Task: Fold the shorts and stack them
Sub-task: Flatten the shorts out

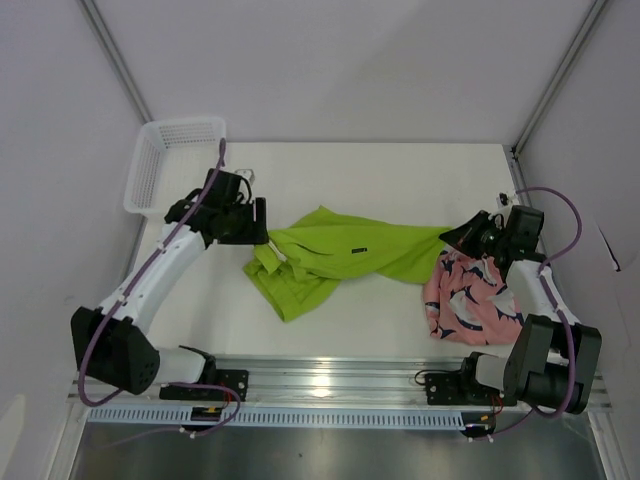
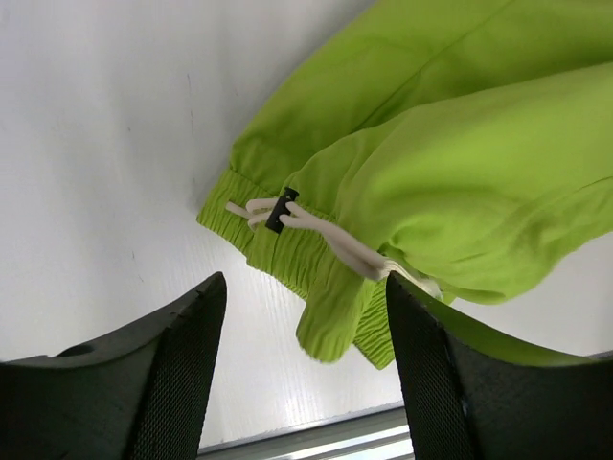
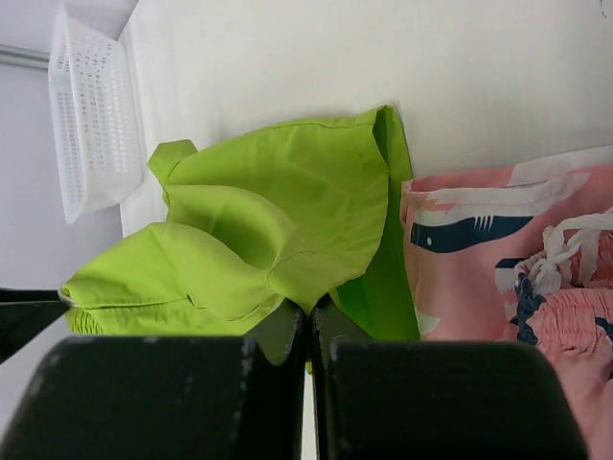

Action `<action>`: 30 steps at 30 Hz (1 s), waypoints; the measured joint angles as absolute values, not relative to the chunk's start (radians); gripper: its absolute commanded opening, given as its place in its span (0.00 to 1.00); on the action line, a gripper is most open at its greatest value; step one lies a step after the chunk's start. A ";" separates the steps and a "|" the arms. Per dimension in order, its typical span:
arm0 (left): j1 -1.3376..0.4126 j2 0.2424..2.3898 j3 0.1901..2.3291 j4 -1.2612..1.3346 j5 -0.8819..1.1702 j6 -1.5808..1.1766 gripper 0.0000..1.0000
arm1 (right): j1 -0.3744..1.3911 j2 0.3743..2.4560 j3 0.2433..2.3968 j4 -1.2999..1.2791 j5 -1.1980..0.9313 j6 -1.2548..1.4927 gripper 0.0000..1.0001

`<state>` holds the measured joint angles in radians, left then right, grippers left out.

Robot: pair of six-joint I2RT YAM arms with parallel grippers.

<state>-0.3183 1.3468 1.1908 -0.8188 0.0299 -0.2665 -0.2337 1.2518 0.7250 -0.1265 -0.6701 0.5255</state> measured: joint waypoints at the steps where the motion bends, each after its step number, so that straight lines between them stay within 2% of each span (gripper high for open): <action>1: -0.308 1.317 1.191 -0.814 0.035 -0.274 0.70 | -0.234 1.254 0.725 -0.125 -0.670 0.527 0.00; 7: -0.281 1.125 1.162 -0.744 0.087 -0.356 0.69 | -0.234 1.271 0.725 -0.105 -0.671 0.535 0.00; 9: -0.281 1.052 1.106 -0.700 0.125 -0.393 0.63 | -0.234 1.278 0.725 -0.097 -0.671 0.542 0.00; 11: -0.281 0.966 1.024 -0.661 0.184 -0.447 0.62 | -0.234 1.287 0.725 -0.093 -0.671 0.545 0.00; 14: -0.281 0.871 0.869 -0.593 0.228 -0.516 0.63 | -0.234 1.292 0.725 -0.090 -0.672 0.546 0.00; 18: -0.281 0.768 0.722 -0.594 0.244 -0.593 0.70 | -0.234 1.293 0.725 -0.085 -0.675 0.547 0.00; 30: -0.281 0.738 0.600 -0.432 0.255 -0.674 0.69 | -0.234 1.293 0.725 -0.076 -0.693 0.549 0.00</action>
